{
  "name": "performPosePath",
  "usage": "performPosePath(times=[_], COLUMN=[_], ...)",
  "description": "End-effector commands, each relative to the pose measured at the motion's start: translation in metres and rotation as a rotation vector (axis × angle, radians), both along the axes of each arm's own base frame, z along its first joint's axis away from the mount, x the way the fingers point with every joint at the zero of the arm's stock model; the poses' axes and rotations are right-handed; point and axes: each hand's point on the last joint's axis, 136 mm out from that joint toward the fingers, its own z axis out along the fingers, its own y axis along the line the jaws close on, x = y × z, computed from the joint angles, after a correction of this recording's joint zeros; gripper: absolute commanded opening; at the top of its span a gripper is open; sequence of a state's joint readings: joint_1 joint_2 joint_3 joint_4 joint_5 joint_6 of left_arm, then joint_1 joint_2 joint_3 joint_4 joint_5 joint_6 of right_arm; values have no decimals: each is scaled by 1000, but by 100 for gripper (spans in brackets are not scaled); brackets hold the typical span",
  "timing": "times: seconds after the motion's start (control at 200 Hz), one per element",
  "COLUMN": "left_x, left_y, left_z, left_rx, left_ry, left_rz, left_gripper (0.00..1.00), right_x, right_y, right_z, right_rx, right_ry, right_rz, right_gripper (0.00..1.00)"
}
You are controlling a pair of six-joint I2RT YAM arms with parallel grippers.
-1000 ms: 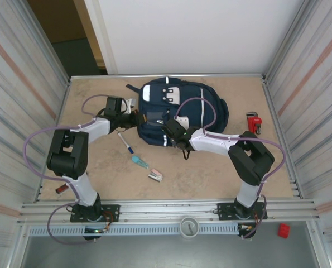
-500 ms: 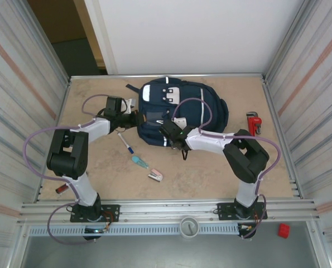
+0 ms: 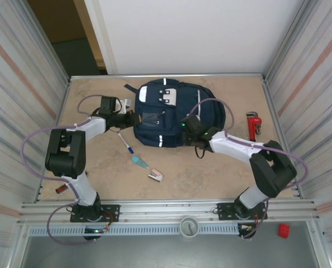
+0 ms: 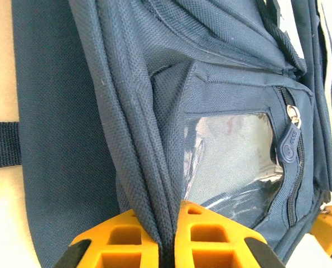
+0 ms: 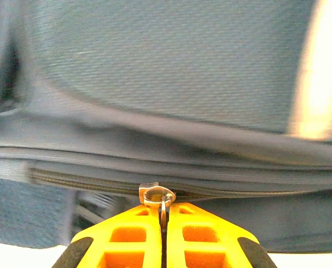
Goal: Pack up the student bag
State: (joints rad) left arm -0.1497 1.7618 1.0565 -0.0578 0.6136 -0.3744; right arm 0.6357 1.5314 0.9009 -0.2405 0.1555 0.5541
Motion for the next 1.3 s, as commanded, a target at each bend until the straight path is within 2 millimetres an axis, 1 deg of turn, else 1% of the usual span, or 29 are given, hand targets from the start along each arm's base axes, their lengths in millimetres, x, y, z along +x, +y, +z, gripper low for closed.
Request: performPosePath(times=[0.0, 0.045, 0.095, 0.21, 0.24, 0.286, 0.311, 0.361, 0.406, 0.426, 0.446, 0.476, 0.501, 0.551, 0.591, 0.621, 0.656, 0.686, 0.731, 0.812, 0.907, 0.967, 1.007, 1.092, 1.177, 1.242, 1.298], left_x=[30, 33, 36, 43, 44, 46, 46, 44, 40, 37, 33, 24, 15, -13, -39, -57, -76, -85, -92, -94, -83, -76, -72, -60, -56, -58, -63], left_y=[45, 47, 47, 47, 49, 53, 55, 59, 58, 53, 46, 30, 12, -28, -61, -82, -103, -116, -132, -151, -164, -171, -175, -178, -179, -178, -175], left_z=[7, 7, 6, 11, 14, 22, 27, 43, 60, 65, 76, 86, 97, 103, 100, 94, 83, 77, 69, 55, 43, 35, 30, 24, 22, 23, 26], left_rx=[101, 109, 119, 126, 137, 172, 206, 307, 405, 449, 482, 512, 535, 578, 610, 632, 657, 679, 704, 733, 806, 848, 873, 927, 948, 945, 929], left_ry=[-55, -55, -55, -62, -72, -104, -133, -227, -338, -391, -462, -557, -661, -846, -980, -1067, -1148, -1201, -1241, -1237, -1235, -1240, -1242, -1253, -1270, -1284, -1296], left_rz=[97, 94, 87, 84, 94, 108, 114, 117, 104, 76, 44, -28, -117, -321, -499, -626, -749, -816, -880, -962, -993, -1008, -1016, -997, -994, -997, -1004], left_gripper=[0, 0, 0, 1, 12, 38, 47, 59, 65, 66, 67, 67, 67, 67, 67, 67, 69, 70, 71, 71, 67, 63, 59, 45, 30, 14, 4], right_x=[-10, -12, -13, -10, -9, -7, -7, -7, -6, -7, -6, -7, -7, -8, -8, -9, -8, -8, -8, -9, -11, -13, -14, -17, -21, -21, -19], right_y=[-30, -28, -27, -30, -29, -25, -22, -14, -9, -7, -5, -2, 0, 3, 6, 7, 9, 11, 12, 15, 19, 20, 20, 22, 20, 10, -5], right_z=[-7, -3, 1, 10, 13, 18, 22, 30, 37, 41, 44, 48, 53, 59, 64, 65, 68, 70, 73, 78, 83, 84, 84, 83, 77, 70, 63], right_rx=[63, 133, 165, 146, 154, 177, 194, 235, 256, 264, 275, 292, 306, 328, 347, 354, 366, 373, 387, 411, 436, 444, 446, 453, 440, 381, 302], right_ry=[69, 72, 63, 27, 18, 8, 1, -9, -19, -23, -27, -30, -35, -36, -39, -38, -41, -43, -48, -50, -50, -48, -46, -42, -29, -23, -27], right_rz=[-7, 20, 40, 62, 67, 79, 91, 116, 129, 134, 140, 148, 157, 165, 174, 176, 180, 184, 186, 193, 206, 214, 217, 230, 234, 212, 172], right_gripper=[0, 0, 0, 0, 0, 0, 0, 0, 0, 0, 0, 0, 0, 0, 0, 0, 0, 0, 0, 0, 0, 0, 0, 0, 0, 0, 0])
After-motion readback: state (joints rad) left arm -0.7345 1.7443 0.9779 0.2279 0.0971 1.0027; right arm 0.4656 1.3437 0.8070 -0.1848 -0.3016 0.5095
